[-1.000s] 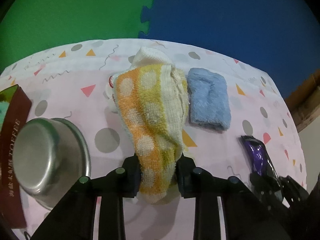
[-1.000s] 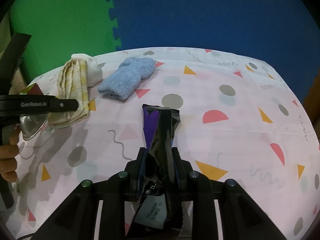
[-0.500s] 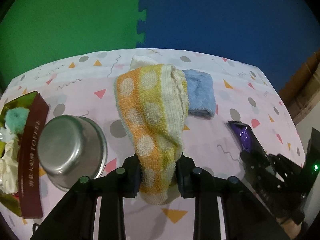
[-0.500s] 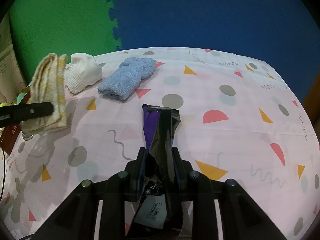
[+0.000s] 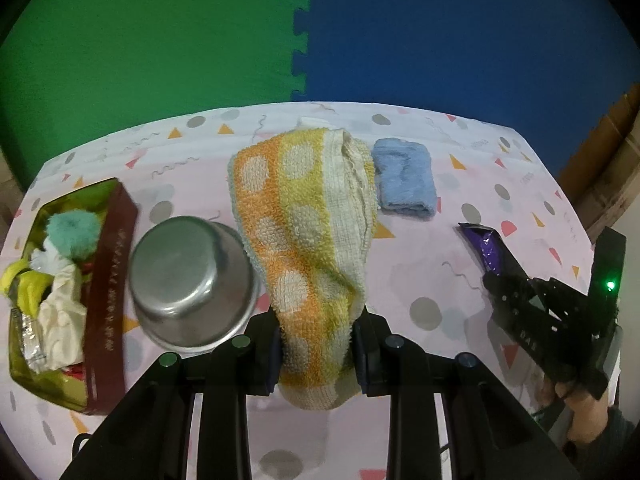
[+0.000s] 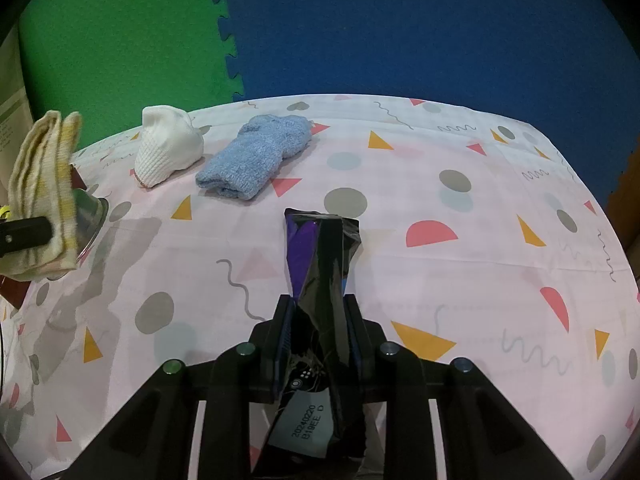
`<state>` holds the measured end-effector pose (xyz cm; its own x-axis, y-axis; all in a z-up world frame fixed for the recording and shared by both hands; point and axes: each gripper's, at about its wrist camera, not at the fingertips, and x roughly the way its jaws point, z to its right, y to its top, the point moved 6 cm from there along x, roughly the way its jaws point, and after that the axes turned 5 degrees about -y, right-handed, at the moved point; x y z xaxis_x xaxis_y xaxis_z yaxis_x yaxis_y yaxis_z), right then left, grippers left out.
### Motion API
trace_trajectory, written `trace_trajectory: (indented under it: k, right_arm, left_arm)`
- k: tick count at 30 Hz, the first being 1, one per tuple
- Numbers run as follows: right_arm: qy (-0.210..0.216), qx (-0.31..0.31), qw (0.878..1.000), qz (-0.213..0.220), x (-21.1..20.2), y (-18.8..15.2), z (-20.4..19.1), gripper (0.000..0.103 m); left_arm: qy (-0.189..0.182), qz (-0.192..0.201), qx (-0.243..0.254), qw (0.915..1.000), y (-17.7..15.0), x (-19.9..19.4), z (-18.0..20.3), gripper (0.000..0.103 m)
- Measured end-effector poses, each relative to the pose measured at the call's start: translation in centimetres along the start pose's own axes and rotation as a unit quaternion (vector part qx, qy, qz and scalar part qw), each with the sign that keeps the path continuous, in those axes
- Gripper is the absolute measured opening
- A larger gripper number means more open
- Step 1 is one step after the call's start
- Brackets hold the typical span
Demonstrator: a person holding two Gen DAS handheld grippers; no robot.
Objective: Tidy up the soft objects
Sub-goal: 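Carry the striped towel into the gold tin and open the left tool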
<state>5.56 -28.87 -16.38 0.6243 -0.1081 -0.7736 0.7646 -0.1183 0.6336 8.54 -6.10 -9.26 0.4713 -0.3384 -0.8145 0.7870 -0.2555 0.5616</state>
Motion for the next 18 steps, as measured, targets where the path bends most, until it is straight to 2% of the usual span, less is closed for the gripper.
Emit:
trace_trajectory:
  k: [7, 18]
  right_arm:
    - [0.0, 0.0, 1.0, 0.0, 0.0, 0.0, 0.0, 0.025]
    - [-0.002, -0.001, 1.0, 0.0, 0.0, 0.0, 0.0, 0.025]
  left_arm:
    - [0.021, 0.011, -0.009, 0.9997, -0.2, -2.8, -3.0, 0.026]
    - [0.085, 0.035, -0.051, 0.9944, -0.3, -7.2, -10.8, 0.026]
